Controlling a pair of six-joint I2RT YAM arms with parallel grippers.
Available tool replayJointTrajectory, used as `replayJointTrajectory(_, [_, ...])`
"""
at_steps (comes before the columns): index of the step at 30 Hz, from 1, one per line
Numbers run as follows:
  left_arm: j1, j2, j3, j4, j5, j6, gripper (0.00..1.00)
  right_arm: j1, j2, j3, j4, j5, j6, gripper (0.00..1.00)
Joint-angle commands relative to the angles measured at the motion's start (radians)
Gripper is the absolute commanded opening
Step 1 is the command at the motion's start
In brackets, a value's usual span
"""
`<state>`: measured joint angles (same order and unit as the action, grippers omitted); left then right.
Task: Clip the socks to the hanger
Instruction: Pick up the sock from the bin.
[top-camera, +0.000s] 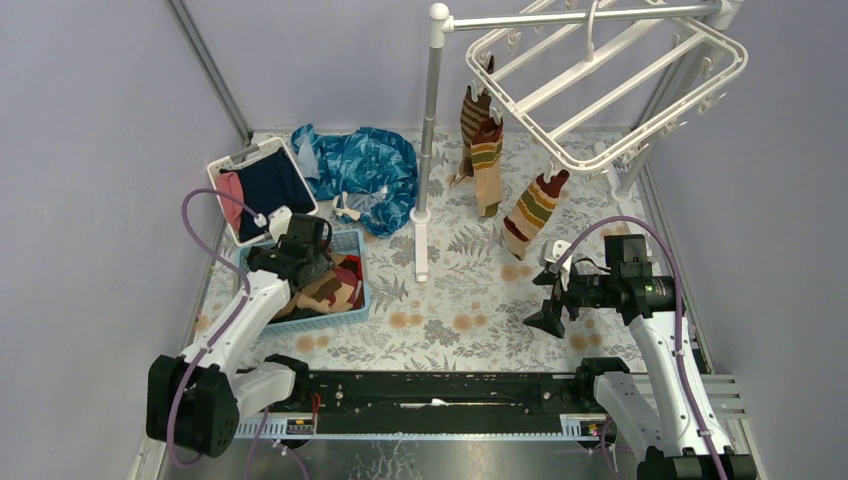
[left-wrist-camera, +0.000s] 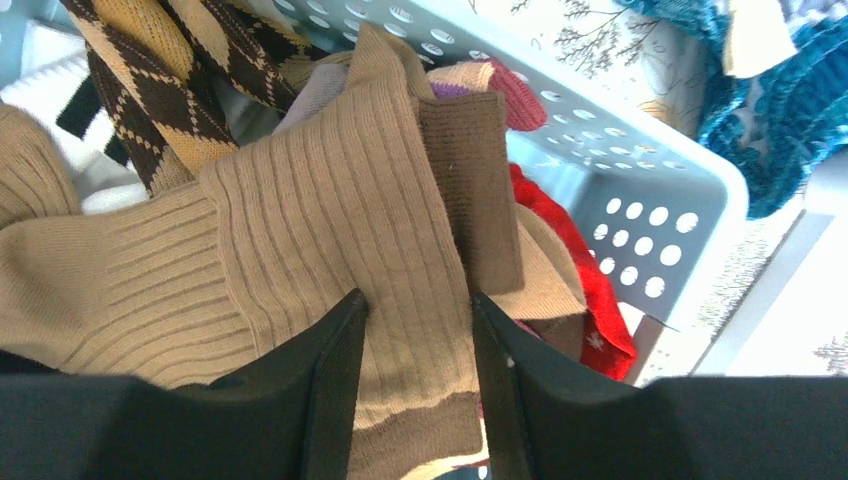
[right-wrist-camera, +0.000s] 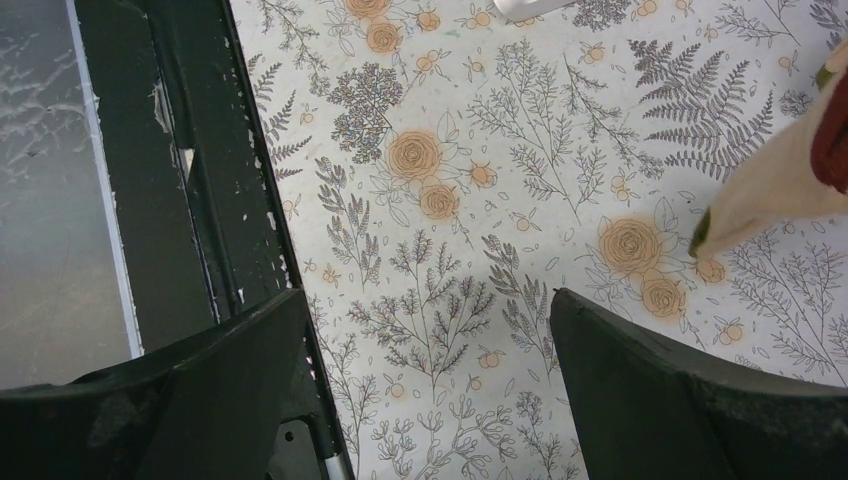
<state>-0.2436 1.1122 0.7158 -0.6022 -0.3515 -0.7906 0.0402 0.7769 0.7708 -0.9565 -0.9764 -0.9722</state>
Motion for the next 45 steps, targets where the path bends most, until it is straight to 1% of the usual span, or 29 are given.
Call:
replayJointTrajectory(1, [-0.009,-0.06,-0.008,-0.049,-0.003,-0.021,0.43,0.012,0.004,0.001,0.002,0.01,-0.004,1.0])
replayJointTrajectory(2, [-0.01,-0.068,-0.007,-0.049,0.007,-0.021,0.41,0.014,0.004,0.001,0.002,0.011,-0.004,1.0])
replayJointTrajectory(5, [-0.01,-0.084,0.006,-0.055,0.02,-0.012,0.41,0.015,0.004,0.001,0.003,0.011,-0.005,1.0])
replayJointTrajectory(7, [-0.009,-0.085,0.011,-0.055,0.028,0.006,0.38,0.018,0.004,0.001,0.002,0.012,-0.004,1.0])
replayJointTrajectory(8, [-0.01,-0.084,0.011,-0.054,0.031,0.011,0.36,0.018,0.004,0.001,0.001,0.012,-0.005,1.0])
replayJointTrajectory(9, [-0.01,-0.081,0.009,-0.052,0.037,0.019,0.28,0.017,0.004,0.001,0.001,0.012,-0.005,1.0])
replayJointTrajectory(10, [-0.01,-0.078,0.006,-0.048,0.044,0.021,0.24,0.017,0.003,0.001,0.003,0.011,-0.004,1.0])
replayJointTrajectory(12, [-0.01,-0.075,-0.001,-0.04,0.056,0.023,0.23,0.018,0.002,0.001,0.002,0.012,-0.004,1.0])
replayJointTrajectory(13, [-0.01,-0.072,-0.006,-0.036,0.058,0.024,0.24,0.018,0.002,0.001,0.001,0.012,-0.005,1.0])
replayJointTrajectory(14, [-0.009,-0.068,-0.01,-0.033,0.058,0.022,0.31,0.018,0.002,0.001,0.0,0.012,-0.005,1.0])
replayJointTrajectory(16, [-0.009,-0.056,-0.016,-0.026,0.053,0.018,0.52,0.019,0.002,0.001,0.001,0.012,-0.005,1.0])
replayJointTrajectory(17, [-0.009,-0.046,-0.02,-0.019,0.055,0.018,0.57,0.018,0.004,0.001,0.002,0.012,-0.005,1.0])
replayJointTrajectory(19, [-0.009,-0.027,-0.028,0.003,0.06,0.022,0.59,0.019,0.003,0.001,0.0,0.011,-0.005,1.0])
replayJointTrajectory(21, [-0.008,-0.005,-0.031,0.019,0.061,0.021,0.59,0.021,0.002,0.001,0.0,0.013,-0.006,1.0])
replayJointTrajectory(22, [-0.008,0.006,-0.028,0.019,0.062,0.017,0.57,0.021,0.002,0.0,0.001,0.013,-0.006,1.0])
replayJointTrajectory(25, [-0.008,0.005,-0.019,0.001,0.051,0.008,0.33,0.021,0.0,-0.001,0.001,0.016,-0.006,1.0])
replayJointTrajectory(26, [-0.008,-0.005,-0.014,-0.01,0.047,0.007,0.28,0.02,0.002,-0.002,0.001,0.016,-0.006,1.0])
replayJointTrajectory(27, [-0.008,-0.018,-0.005,-0.023,0.042,0.007,0.27,0.021,0.002,-0.001,0.001,0.016,-0.006,1.0])
replayJointTrajectory(29, [-0.008,-0.052,0.015,-0.056,0.036,0.012,0.22,0.021,0.004,-0.001,0.001,0.016,-0.006,1.0])
replayJointTrajectory(30, [-0.008,-0.071,0.025,-0.069,0.034,0.015,0.18,0.021,0.004,-0.001,0.001,0.016,-0.006,1.0])
replayJointTrajectory(31, [-0.008,-0.091,0.033,-0.081,0.031,0.021,0.13,0.021,0.003,-0.001,0.001,0.016,-0.006,1.0])
replayJointTrajectory(33, [-0.008,-0.127,0.049,-0.098,0.023,0.034,0.06,0.021,0.004,-0.001,0.001,0.016,-0.006,1.0])
replayJointTrajectory(37, [-0.008,-0.185,0.07,-0.116,0.02,0.045,0.0,0.02,0.001,-0.002,0.001,0.016,-0.006,1.0])
replayJointTrajectory(41, [-0.008,-0.217,0.093,-0.116,0.066,0.056,0.0,0.021,-0.001,-0.002,-0.003,0.015,-0.013,1.0])
replayJointTrajectory(45, [-0.008,-0.253,0.147,-0.12,0.14,0.102,0.0,0.02,-0.001,-0.001,-0.013,0.006,-0.024,1.0])
